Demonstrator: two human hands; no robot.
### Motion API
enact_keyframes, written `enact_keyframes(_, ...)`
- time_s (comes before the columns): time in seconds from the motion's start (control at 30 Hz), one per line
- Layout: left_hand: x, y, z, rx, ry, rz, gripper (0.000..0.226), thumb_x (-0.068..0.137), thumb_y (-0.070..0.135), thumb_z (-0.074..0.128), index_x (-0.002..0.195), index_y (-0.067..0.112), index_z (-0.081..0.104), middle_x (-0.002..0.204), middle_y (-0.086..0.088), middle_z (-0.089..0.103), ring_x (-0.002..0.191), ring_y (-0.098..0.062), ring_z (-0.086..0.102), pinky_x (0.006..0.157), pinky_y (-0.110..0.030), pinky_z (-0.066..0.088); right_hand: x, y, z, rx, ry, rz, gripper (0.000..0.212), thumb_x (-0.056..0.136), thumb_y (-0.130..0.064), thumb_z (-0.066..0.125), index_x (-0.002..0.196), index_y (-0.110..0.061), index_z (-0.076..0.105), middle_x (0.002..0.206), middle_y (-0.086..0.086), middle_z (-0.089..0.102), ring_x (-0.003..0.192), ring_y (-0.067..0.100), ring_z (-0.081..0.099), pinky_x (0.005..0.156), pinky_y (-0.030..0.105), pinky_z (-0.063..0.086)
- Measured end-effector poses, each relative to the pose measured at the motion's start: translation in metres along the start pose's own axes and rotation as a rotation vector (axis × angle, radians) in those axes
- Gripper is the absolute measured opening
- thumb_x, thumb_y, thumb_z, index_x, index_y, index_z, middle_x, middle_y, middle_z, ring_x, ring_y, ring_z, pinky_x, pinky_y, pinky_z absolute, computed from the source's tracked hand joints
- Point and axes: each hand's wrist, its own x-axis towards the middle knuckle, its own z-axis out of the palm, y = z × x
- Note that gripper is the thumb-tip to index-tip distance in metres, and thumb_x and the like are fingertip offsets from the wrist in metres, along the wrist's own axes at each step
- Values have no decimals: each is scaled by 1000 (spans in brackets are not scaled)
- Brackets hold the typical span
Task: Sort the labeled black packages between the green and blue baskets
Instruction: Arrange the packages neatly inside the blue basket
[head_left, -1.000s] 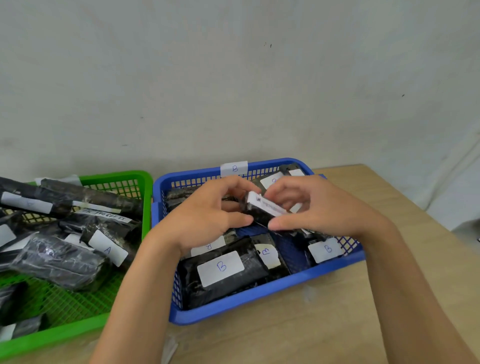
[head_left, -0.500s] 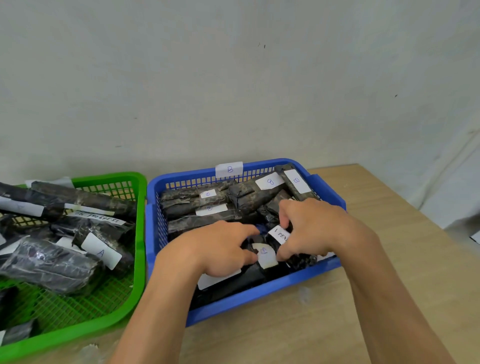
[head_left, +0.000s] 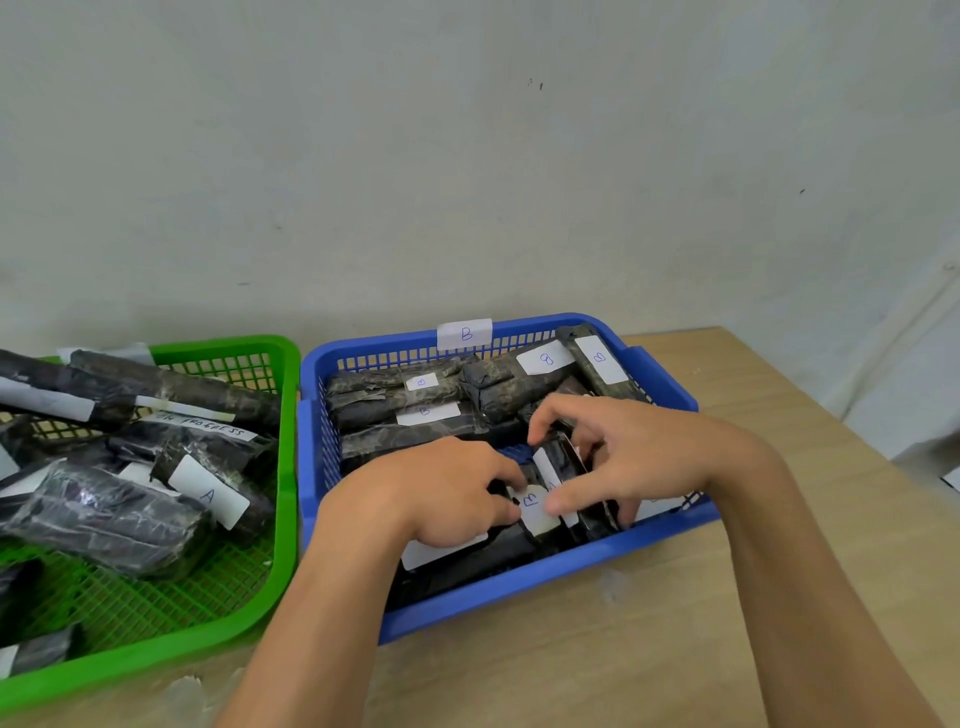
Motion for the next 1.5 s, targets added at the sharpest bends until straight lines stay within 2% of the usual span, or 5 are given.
enact_keyframes(0.2,4,3,3,52,-54,83,43,107,33,43,149,39,48,171,13,7,154,-19,25,123,-40,23,8,7,0,10,107,17,40,81,-22,85,106,-38,59,99,0,59,65,26,74,63,44,65)
enact_keyframes(0.6,5,-4,4,20,-10,111,38,106,35,48,143,35,57,167,15,23,152,-10,26,122,-32,22,20,3,6,-397,294,104,32,90,-8,71,117,-24,75,96,-11,67,63,2,58,48,11,38)
enact_keyframes(0.97,-2,-9,16,-18,108,97,34,103,42,52,136,36,55,143,2,61,124,-18,59,105,-37,46,26,-10,20,-406,306,270,33,73,-19,92,90,-16,64,76,3,73,52,16,73,68,42,65)
enact_keyframes(1.2,-19,-13,14,-42,396,133,46,96,49,62,139,37,54,136,13,62,127,-9,53,106,-36,45,19,17,-13,-171,936,107,19,80,-45,79,86,-35,64,84,-16,71,77,10,67,72,32,51)
enact_keyframes(1.5,-52,-58,-11,-142,901,44,27,90,23,74,116,24,71,111,15,71,103,2,60,88,5,32,31,28,-4,-341,1048,202,15,86,-29,71,100,-26,74,86,-1,76,81,26,68,67,34,52)
